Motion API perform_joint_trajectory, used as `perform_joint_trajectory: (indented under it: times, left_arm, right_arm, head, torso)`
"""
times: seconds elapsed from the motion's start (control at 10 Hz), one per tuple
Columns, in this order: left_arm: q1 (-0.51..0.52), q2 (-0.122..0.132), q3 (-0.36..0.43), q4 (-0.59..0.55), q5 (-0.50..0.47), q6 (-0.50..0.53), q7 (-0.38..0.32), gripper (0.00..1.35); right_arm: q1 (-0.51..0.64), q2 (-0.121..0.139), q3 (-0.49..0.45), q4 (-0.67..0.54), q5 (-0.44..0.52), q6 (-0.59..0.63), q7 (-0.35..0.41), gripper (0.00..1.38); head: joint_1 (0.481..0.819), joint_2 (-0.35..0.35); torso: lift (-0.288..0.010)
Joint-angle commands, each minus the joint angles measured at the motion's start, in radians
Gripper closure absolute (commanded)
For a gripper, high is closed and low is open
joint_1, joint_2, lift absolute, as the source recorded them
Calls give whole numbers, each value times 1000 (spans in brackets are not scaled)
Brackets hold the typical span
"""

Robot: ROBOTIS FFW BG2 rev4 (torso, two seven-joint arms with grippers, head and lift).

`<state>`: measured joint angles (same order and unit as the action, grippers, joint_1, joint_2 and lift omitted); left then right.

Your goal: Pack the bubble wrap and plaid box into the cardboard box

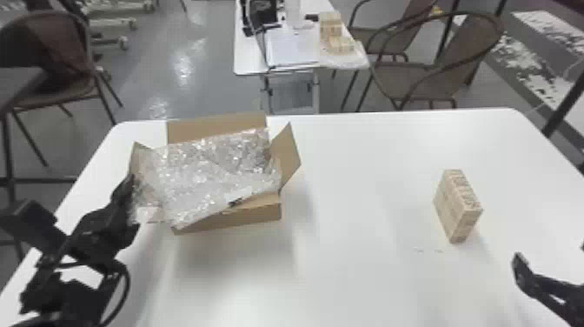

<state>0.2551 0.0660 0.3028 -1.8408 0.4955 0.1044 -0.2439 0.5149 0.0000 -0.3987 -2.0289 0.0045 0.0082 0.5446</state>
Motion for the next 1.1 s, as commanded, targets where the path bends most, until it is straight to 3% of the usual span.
perform_joint_trajectory:
  times: [0.0, 0.7, 1.0]
  left_arm:
    - [-2, 0, -4, 0, 0, 1, 0, 1213]
    - [-8, -11, -21, 6, -2, 15, 0, 1211]
    - [-10, -15, -22, 11, 3, 12, -3, 1211]
  right_arm:
    - [-47, 1, -15, 73, 12, -34, 0, 163]
    - [-182, 1, 9, 291, 38, -96, -2, 163]
    - [-234, 1, 81, 368, 14, -100, -11, 163]
  head:
    - [695, 35]
    - [695, -3]
    - [695, 18]
  torso:
    - [-159]
    - [-159]
    - [-159]
